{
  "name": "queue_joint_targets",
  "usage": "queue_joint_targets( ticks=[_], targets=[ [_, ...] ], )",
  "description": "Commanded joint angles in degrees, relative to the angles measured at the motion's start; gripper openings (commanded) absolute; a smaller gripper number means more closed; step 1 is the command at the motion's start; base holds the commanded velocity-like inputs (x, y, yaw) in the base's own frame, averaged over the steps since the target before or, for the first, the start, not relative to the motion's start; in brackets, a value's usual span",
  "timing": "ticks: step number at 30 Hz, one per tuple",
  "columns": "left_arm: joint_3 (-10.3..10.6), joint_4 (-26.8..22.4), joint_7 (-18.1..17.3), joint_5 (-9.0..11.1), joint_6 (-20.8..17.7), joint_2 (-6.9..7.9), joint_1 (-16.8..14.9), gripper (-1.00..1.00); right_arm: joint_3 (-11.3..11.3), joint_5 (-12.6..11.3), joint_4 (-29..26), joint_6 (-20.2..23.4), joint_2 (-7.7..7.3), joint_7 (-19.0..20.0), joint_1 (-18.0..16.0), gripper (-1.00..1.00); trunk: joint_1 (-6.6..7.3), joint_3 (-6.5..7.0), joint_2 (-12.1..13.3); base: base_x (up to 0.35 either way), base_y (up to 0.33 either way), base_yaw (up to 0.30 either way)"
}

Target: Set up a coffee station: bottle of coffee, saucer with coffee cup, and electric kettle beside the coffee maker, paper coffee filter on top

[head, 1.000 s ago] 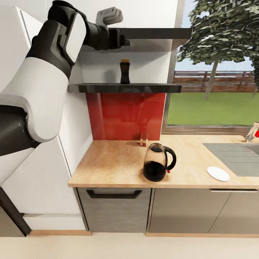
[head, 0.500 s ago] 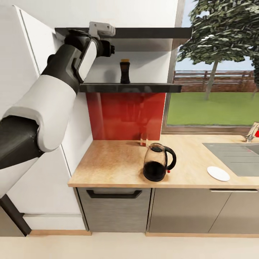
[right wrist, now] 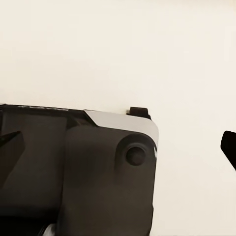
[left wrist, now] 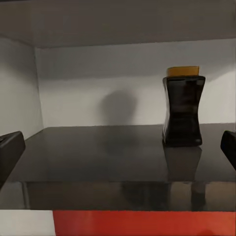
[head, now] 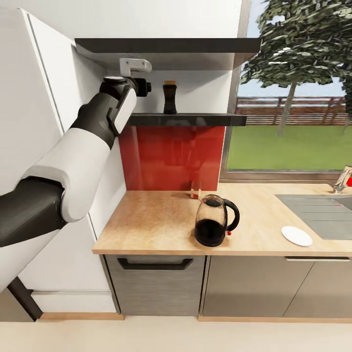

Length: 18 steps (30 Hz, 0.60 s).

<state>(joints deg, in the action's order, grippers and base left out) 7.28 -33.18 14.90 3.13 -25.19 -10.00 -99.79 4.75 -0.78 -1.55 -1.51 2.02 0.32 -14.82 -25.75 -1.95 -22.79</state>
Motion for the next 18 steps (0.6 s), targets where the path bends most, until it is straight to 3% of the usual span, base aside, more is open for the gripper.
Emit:
queue_joint_targets(
  ticks=[1, 12, 18],
  targets=[
    [0.19, -0.04, 0.46, 0.48, -0.19, 0.0, -0.07, 1.0, 0.44, -0.09, 0.05, -0.16, -0.01, 0.03, -0.05, 1.0, -0.04, -0.14, -0.13, 0.0, 0.0, -0.006],
    [0.11, -0.07, 0.88, 5.2, -0.18, 0.0, -1.26, 1.0, 0.35, -0.01, 0.06, -0.13, -0.06, 0.04, -0.05, 1.0, -0.04, -0.14, -0.13, 0.0, 0.0, -0.227],
    [0.03, -0.27, 1.43, 5.06, -0.18, 0.0, -0.94, 1.0, 0.35, -0.01, 0.06, -0.12, -0.08, 0.04, -0.07, 1.0, -0.04, -0.14, -0.13, 0.0, 0.0, -0.267]
  ],
)
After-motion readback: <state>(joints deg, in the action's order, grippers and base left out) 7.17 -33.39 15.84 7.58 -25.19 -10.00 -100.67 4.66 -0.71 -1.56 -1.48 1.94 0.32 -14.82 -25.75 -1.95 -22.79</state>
